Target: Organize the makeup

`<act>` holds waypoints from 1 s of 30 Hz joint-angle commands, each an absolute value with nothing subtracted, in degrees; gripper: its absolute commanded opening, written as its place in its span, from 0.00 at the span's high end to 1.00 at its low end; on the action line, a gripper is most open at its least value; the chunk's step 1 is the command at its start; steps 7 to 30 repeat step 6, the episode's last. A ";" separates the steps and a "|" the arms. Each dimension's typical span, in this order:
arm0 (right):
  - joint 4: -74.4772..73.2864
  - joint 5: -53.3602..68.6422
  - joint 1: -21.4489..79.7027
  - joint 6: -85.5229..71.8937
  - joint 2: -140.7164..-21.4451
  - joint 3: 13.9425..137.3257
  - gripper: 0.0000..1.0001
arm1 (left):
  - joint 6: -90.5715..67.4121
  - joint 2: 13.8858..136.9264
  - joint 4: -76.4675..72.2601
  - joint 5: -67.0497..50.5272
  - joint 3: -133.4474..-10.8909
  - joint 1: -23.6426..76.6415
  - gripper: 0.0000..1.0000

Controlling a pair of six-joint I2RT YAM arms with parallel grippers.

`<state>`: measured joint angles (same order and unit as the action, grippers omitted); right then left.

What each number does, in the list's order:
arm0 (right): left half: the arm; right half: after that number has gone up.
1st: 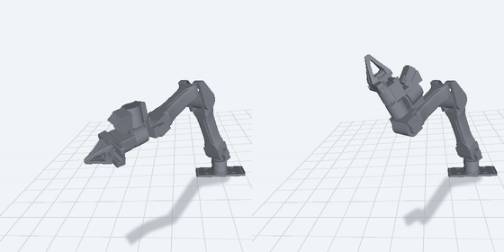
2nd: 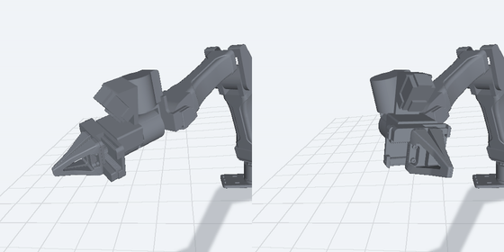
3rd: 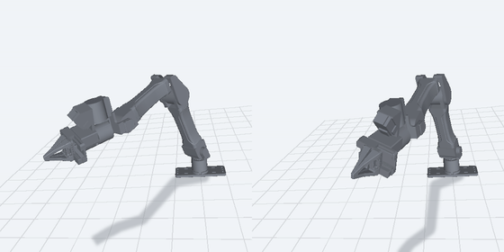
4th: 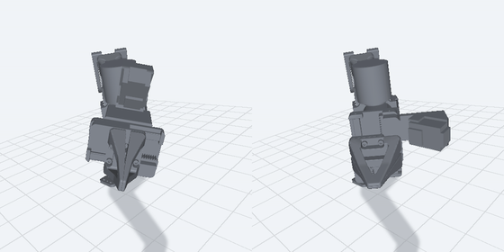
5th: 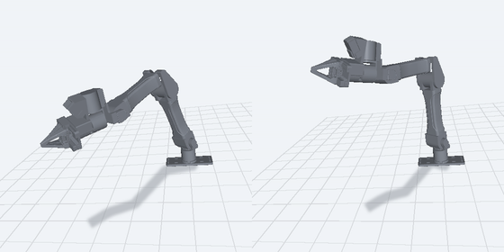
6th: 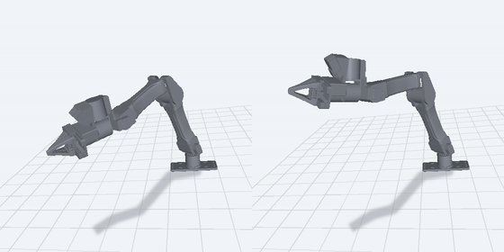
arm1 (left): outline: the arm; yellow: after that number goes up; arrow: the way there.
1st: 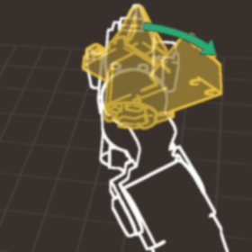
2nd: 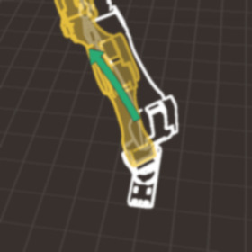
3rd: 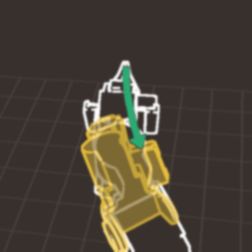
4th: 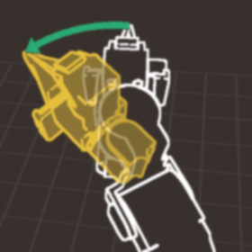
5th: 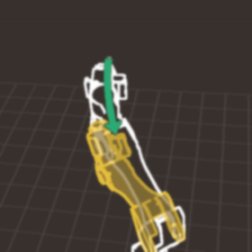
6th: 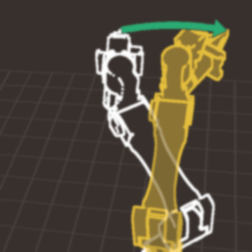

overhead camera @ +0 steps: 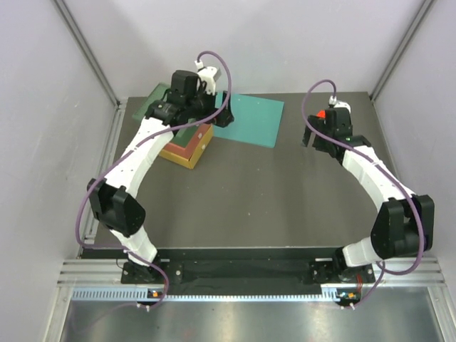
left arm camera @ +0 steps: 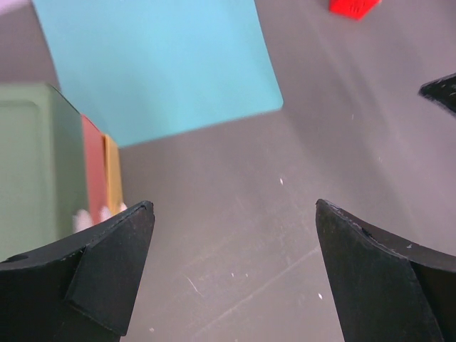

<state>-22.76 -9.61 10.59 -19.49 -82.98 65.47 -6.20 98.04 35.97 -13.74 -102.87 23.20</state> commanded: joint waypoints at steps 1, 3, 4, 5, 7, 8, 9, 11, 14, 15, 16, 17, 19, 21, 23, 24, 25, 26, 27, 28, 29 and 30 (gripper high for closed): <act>-22.68 -10.20 9.93 -18.98 -78.32 61.19 0.00 | -7.03 98.53 33.23 -14.86 -98.62 24.78 0.01; -22.59 -10.11 9.67 -19.42 -77.44 59.42 0.00 | -7.12 98.79 33.31 -15.90 -97.91 26.01 0.01; -22.33 -10.19 9.32 -19.86 -76.39 57.76 0.00 | -7.12 99.49 33.75 -16.08 -97.82 26.54 0.01; -22.15 -10.20 9.23 -20.12 -75.94 56.87 0.00 | -7.03 99.84 33.92 -16.00 -97.74 27.85 0.01; -21.89 -10.11 8.97 -20.39 -74.98 56.08 0.00 | -6.68 100.63 34.36 -15.91 -97.65 28.64 0.01; -21.89 -10.11 8.97 -20.39 -74.98 56.08 0.00 | -6.68 100.63 34.36 -15.91 -97.65 28.64 0.01; -21.89 -10.11 8.97 -20.39 -74.98 56.08 0.00 | -6.68 100.63 34.36 -15.91 -97.65 28.64 0.01; -21.89 -10.11 8.97 -20.39 -74.98 56.08 0.00 | -6.68 100.63 34.36 -15.91 -97.65 28.64 0.01; -21.89 -10.11 8.97 -20.39 -74.98 56.08 0.00 | -6.68 100.63 34.36 -15.91 -97.65 28.64 0.01; -21.89 -10.11 8.97 -20.39 -74.98 56.08 0.00 | -6.68 100.63 34.36 -15.91 -97.65 28.64 0.01; -21.89 -10.11 8.97 -20.39 -74.98 56.08 0.00 | -6.68 100.63 34.36 -15.91 -97.65 28.64 0.01; -21.89 -10.11 8.97 -20.39 -74.98 56.08 0.00 | -6.68 100.63 34.36 -15.91 -97.65 28.64 0.01; -21.89 -10.11 8.97 -20.39 -74.98 56.08 0.00 | -6.68 100.63 34.36 -15.91 -97.65 28.64 0.01; -21.89 -10.11 8.97 -20.39 -74.98 56.08 0.00 | -6.68 100.63 34.36 -15.91 -97.65 28.64 0.01; -21.89 -10.11 8.97 -20.39 -74.98 56.08 0.00 | -6.68 100.63 34.36 -15.91 -97.65 28.64 0.01; -21.89 -10.11 8.97 -20.39 -74.98 56.08 0.00 | -6.68 100.63 34.36 -15.91 -97.65 28.64 0.01; -21.89 -10.11 8.97 -20.39 -74.98 56.08 0.00 | -6.68 100.63 34.36 -15.91 -97.65 28.64 0.01; -21.89 -10.11 8.97 -20.39 -74.98 56.08 0.00 | -6.68 100.63 34.36 -15.91 -97.65 28.64 0.01; -21.89 -10.11 8.97 -20.39 -74.98 56.08 0.00 | -6.68 100.63 34.36 -15.91 -97.65 28.64 0.01; -21.89 -10.11 8.97 -20.39 -74.98 56.08 0.00 | -6.68 100.63 34.36 -15.91 -97.65 28.64 0.01; -21.89 -10.11 8.97 -20.39 -74.98 56.08 0.00 | -6.68 100.63 34.36 -15.91 -97.65 28.64 0.01; -21.89 -10.11 8.97 -20.39 -74.98 56.08 0.00 | -6.68 100.63 34.36 -15.91 -97.65 28.64 0.01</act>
